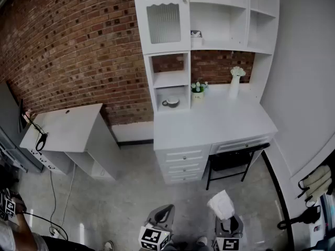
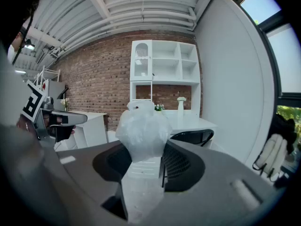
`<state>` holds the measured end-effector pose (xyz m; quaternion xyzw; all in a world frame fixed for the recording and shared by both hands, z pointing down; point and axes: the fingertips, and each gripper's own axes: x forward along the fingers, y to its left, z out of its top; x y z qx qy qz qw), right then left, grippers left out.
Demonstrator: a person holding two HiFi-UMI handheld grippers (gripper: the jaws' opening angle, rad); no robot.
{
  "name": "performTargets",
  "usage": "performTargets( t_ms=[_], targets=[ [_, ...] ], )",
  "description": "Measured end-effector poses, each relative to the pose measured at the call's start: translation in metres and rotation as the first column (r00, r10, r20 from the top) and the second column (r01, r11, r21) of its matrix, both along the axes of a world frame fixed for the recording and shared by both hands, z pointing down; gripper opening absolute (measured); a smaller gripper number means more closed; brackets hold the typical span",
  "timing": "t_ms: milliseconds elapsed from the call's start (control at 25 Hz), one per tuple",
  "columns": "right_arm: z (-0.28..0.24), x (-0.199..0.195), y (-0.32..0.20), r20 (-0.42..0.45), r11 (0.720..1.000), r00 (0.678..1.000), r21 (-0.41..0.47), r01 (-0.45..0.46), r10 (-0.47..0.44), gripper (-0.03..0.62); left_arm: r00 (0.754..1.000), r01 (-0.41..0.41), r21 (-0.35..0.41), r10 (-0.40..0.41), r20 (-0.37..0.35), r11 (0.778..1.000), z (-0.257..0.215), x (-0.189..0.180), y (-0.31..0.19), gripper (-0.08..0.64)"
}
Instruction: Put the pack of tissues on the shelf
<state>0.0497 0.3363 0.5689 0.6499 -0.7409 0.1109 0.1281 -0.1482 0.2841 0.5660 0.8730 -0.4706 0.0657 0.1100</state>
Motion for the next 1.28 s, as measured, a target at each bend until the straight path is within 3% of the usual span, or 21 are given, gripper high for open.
performTargets(
  t_ms=[200, 400, 600, 880, 1120, 1280],
  targets=[
    [-0.01, -0.029, 0.009, -0.017, 0.999, 1.0, 0.029, -0.022, 0.022, 0.189, 1.0, -0.022, 0.038, 0.022, -0.007, 0.999, -0.008, -0.022, 0.002, 0.011],
    [-0.012, -0.032, 0.009, -0.029, 0.997, 0.997, 0.025, -0.074, 0.075, 0.189, 0.998, -0.063, 0.056, 0.065, -0.023, 0.996, -0.014, -0.026, 0.002, 0.011],
    [-0.015, -0.04, 0.015, 0.01, 0.991, 0.992, 0.047, -0.127, 0.127, 0.195, 0.992, -0.112, 0.059, 0.115, -0.053, 0.992, -0.017, -0.033, 0.003, 0.011],
    [-0.01, -0.037, 0.015, 0.032, 0.985, 0.985, 0.034, -0.17, 0.169, 0.198, 0.988, -0.139, 0.045, 0.142, -0.057, 0.989, -0.016, -0.033, -0.002, 0.011],
    [-0.015, -0.026, -0.008, -0.031, 0.987, 0.989, 0.075, -0.142, 0.144, 0.198, 0.992, -0.119, 0.032, 0.121, -0.043, 0.992, -0.008, -0.025, -0.018, 0.011],
    [-0.016, -0.008, -0.032, -0.022, 0.988, 0.99, 0.074, -0.134, 0.136, 0.198, 0.993, -0.106, 0.036, 0.108, -0.051, 0.994, -0.011, -0.007, -0.038, 0.011]
  ],
)
